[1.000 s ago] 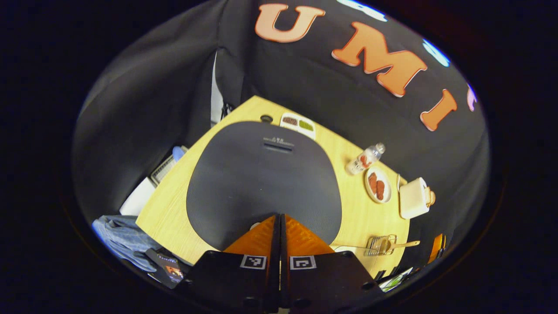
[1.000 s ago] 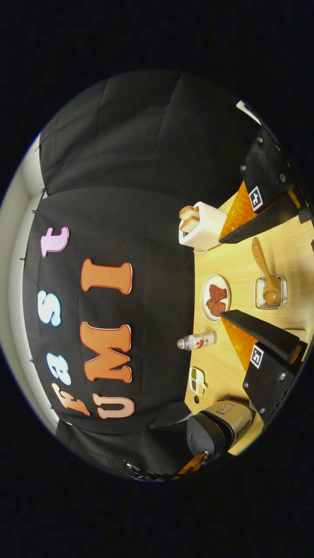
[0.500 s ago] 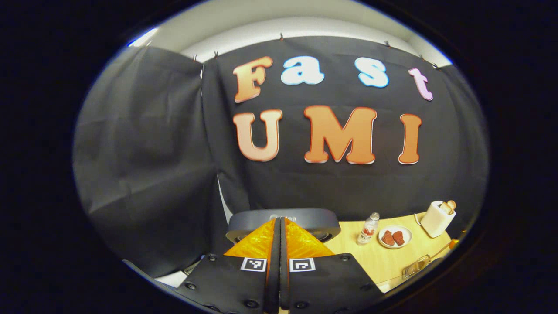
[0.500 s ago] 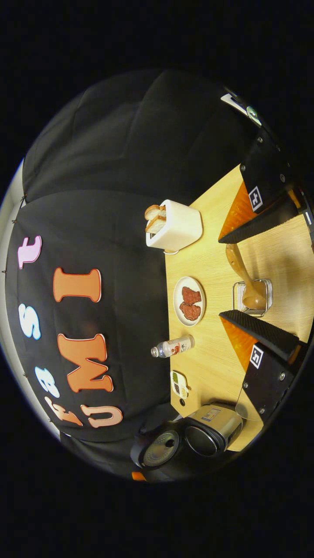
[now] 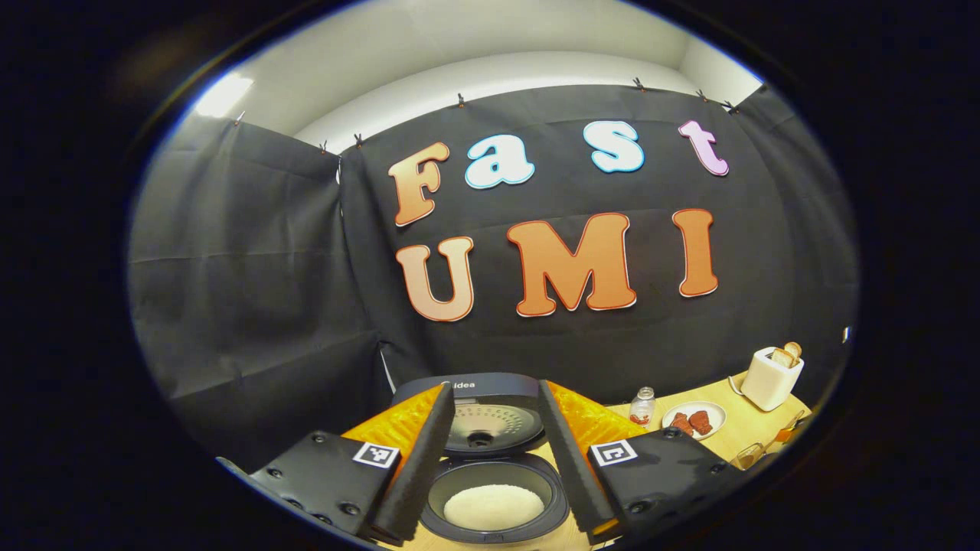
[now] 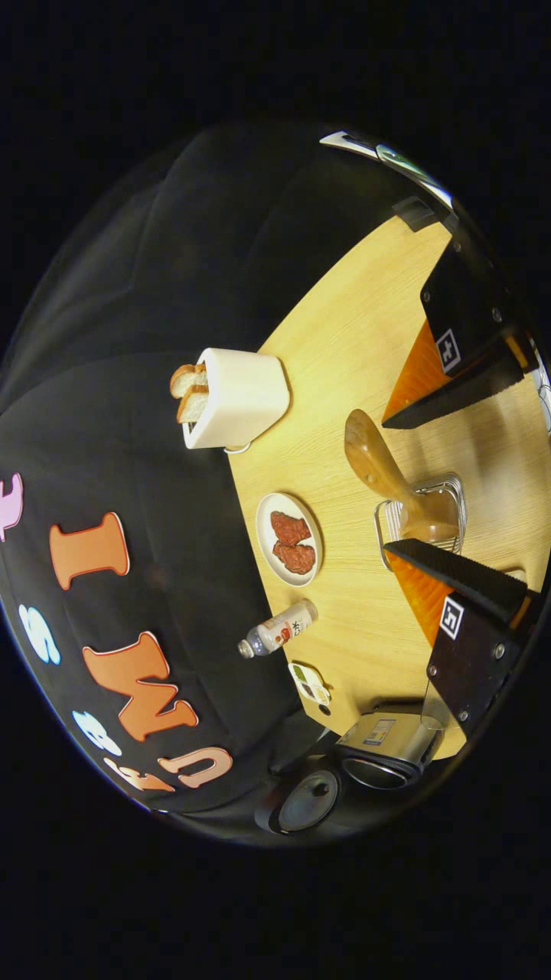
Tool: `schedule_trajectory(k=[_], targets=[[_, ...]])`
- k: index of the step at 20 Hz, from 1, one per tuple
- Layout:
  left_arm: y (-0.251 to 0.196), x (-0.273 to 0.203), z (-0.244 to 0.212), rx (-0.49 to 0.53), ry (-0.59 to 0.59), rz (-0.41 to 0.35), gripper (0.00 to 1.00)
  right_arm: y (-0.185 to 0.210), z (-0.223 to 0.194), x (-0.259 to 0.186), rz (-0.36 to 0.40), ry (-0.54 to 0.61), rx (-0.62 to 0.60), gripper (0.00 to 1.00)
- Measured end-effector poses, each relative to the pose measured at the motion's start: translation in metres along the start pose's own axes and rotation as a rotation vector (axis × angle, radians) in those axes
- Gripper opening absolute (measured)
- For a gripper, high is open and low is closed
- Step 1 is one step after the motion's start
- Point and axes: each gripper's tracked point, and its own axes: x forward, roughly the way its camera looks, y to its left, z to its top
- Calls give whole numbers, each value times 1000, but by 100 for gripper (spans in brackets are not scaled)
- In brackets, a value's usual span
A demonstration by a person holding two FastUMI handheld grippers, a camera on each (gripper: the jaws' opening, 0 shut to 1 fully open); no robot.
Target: Close the left gripper, press the button to open the rice cooker; take a wooden spoon from the chopstick holder with the right hand, scoop a spoonful of rice and pour it into the rice cooker, then put the wooden spoon back into the chopstick holder.
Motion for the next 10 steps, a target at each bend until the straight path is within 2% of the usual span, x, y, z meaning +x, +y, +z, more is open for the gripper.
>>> schedule_trajectory(k=[5,9,10], targets=[[16,-13,15,74,-68,67,100,8,-9,29,39,27,54,76],[20,-20,13,104,-73,91,100,13,0,48,58,-46,82,72],[22,-20,13,107,-72,95,100,13,-1,52,63,-59,79,65]])
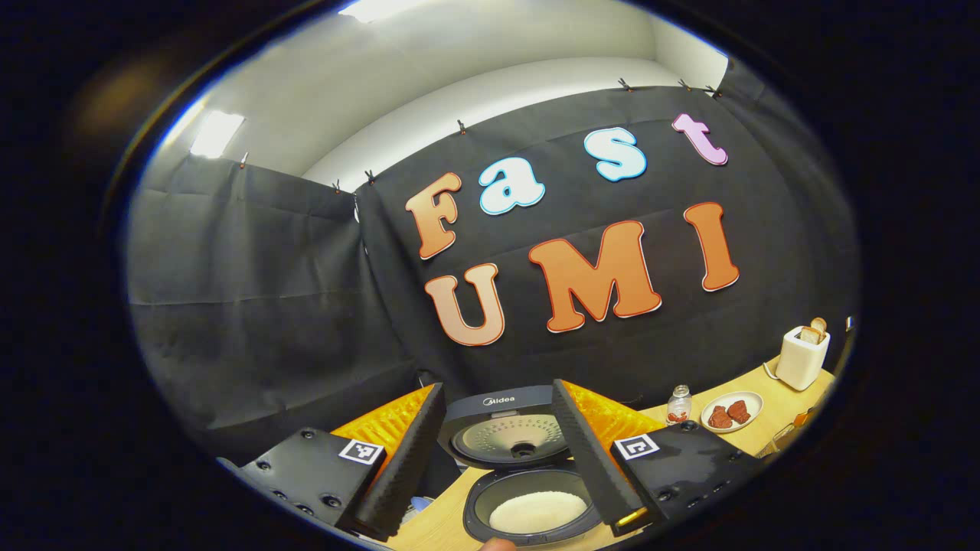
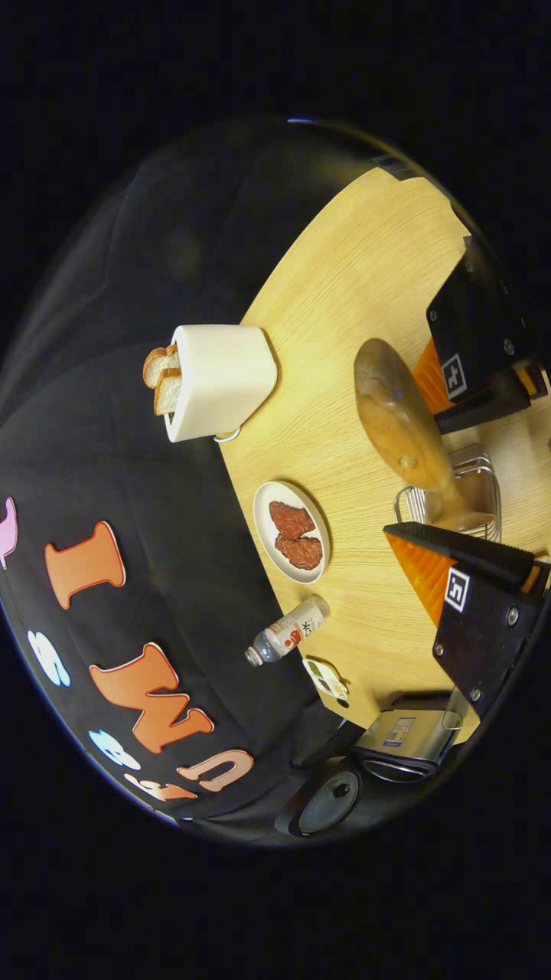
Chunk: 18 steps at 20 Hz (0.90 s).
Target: Close the left gripper, press the button to open the rice cooker; take a wooden spoon from the chopstick holder with the right hand, scoop a spoonful of rice and pour it into the rice cooker, then put the wooden spoon back into the chopstick holder.
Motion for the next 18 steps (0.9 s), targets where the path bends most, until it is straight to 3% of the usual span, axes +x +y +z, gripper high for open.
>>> schedule_trajectory(k=[1,2,4,5,6,7,10,14,18], targets=[[1,-1,-1,2,1,0,100,0,1,3,-3,-20,-5,61],[2,-2,0,4,-1,1,100,-3,3,4,-15,-42,-8,51],[3,-1,-1,8,0,-1,86,2,5,4,3,-56,28,27],[4,0,-2,7,2,-4,100,6,5,3,0,-47,62,24],[4,1,-3,3,5,-8,100,3,3,4,-13,-46,74,17],[4,2,-4,-3,5,-14,100,2,5,4,-24,-52,78,17],[7,5,-4,-15,-1,-23,86,8,12,-6,-28,-71,90,14],[13,10,-15,-49,10,-38,86,11,39,-34,-66,-120,118,14],[21,18,-35,-95,38,-48,93,34,66,-68,-32,-181,111,14]])
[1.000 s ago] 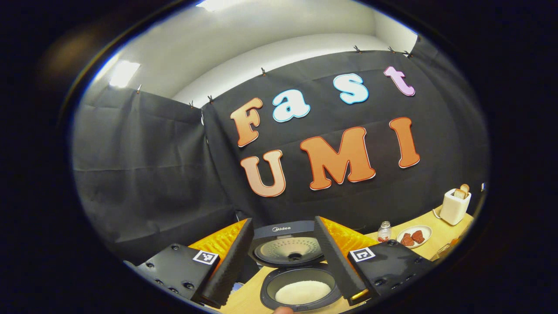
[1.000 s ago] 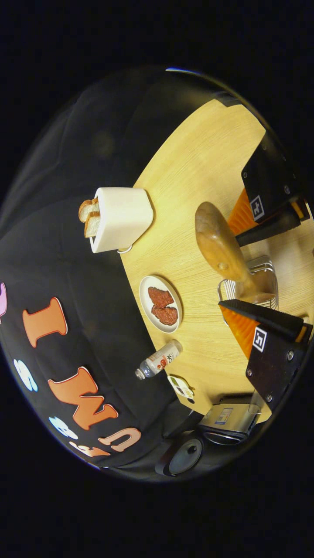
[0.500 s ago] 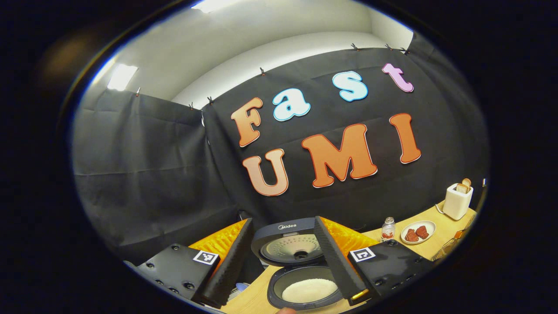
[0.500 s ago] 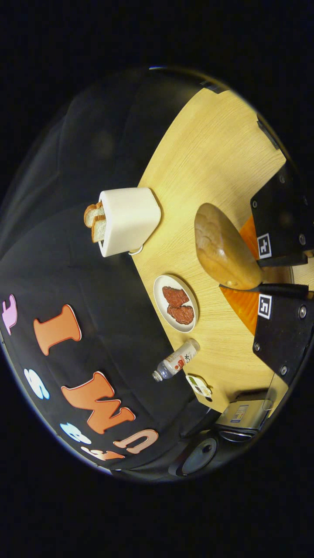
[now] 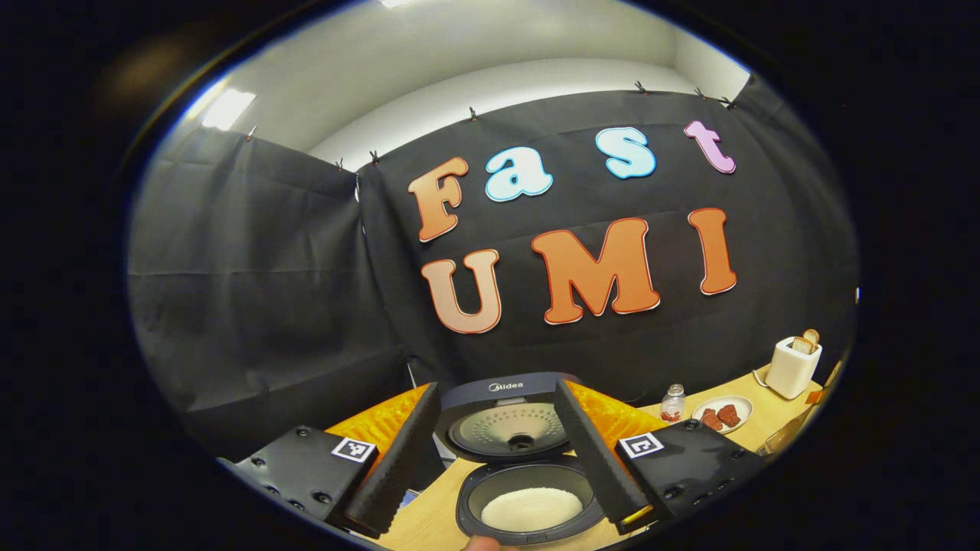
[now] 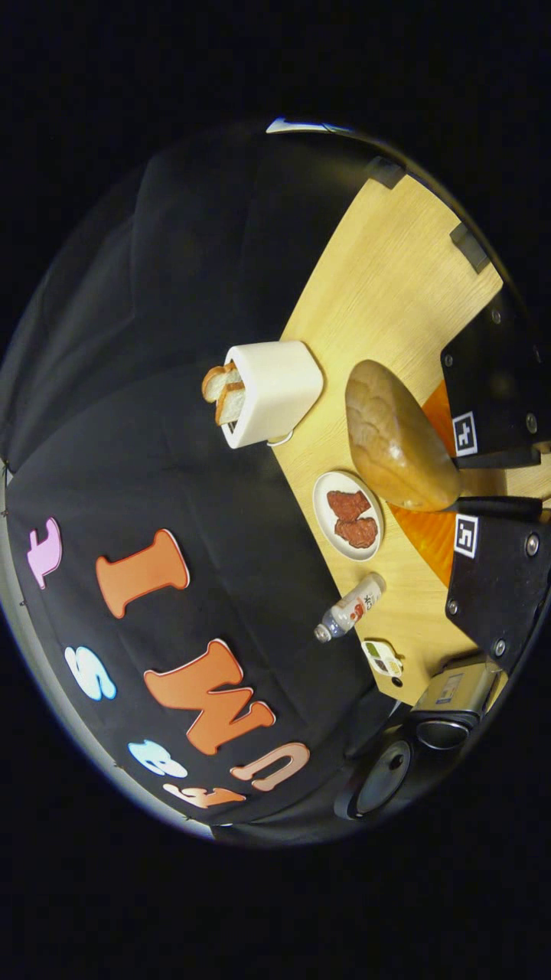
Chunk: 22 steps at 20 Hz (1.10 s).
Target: Close the left gripper, press the button to open the rice cooker; take a wooden spoon from the chopstick holder with the right hand, scoop a spoonful of rice and pour it into the rice cooker, then put the wooden spoon back into the chopstick holder.
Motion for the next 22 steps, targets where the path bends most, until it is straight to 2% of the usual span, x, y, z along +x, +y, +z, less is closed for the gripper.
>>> schedule_trajectory(k=[3,5,6,7,8,12,16,22], targets=[[1,4,-12,-29,17,-26,97,33,5,-26,68,-6,-9,14],[-1,10,-20,-46,24,-55,100,61,-9,-39,145,43,-12,14],[-2,12,-25,-59,36,-66,96,70,-15,-43,167,65,-19,14],[-1,14,-32,-69,51,-75,93,78,-22,-45,177,78,-39,14],[0,16,-36,-76,60,-79,100,86,-30,-47,185,87,-65,13],[12,17,-47,-92,79,-74,99,123,-65,-57,251,147,-157,13],[24,12,-54,-74,88,-57,100,130,-101,-56,256,183,-329,14],[38,9,-62,-67,108,-29,100,134,-124,-49,228,98,-669,14]])
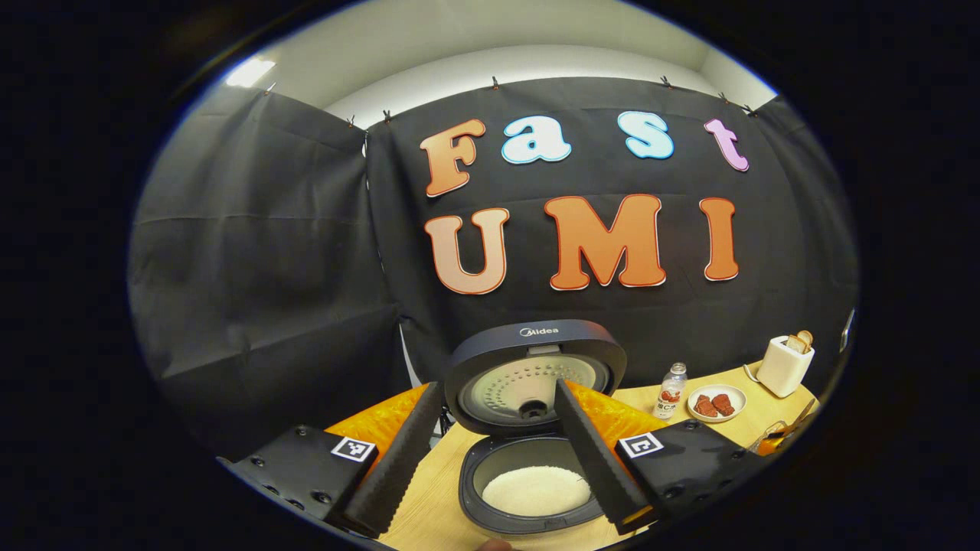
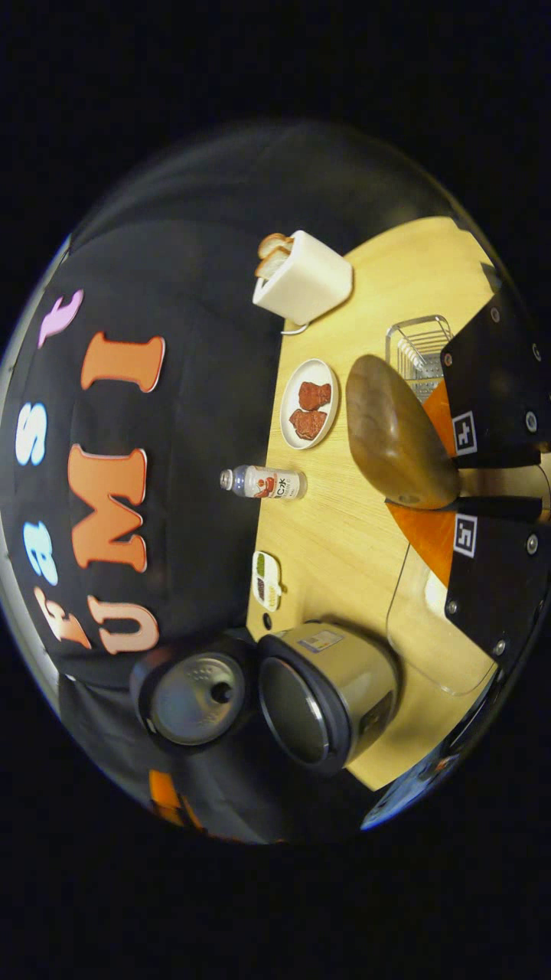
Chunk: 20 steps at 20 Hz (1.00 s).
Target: Close the left gripper, press the button to open the rice cooker; take a wooden spoon from the chopstick holder with the right hand, scoop a spoonful of rice and pour it into the rice cooker, then put the wooden spoon back into the chopstick holder.
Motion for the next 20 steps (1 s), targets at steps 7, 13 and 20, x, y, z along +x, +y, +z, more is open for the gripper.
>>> schedule_trajectory(k=[7,13,20], targets=[[11,9,-7,19,17,30,99,19,-15,11,-71,-43,-241,14],[13,27,11,74,-16,7,100,34,-43,15,-113,-52,-269,12],[2,30,4,74,-16,-50,100,31,-46,14,-123,-78,87,11]])
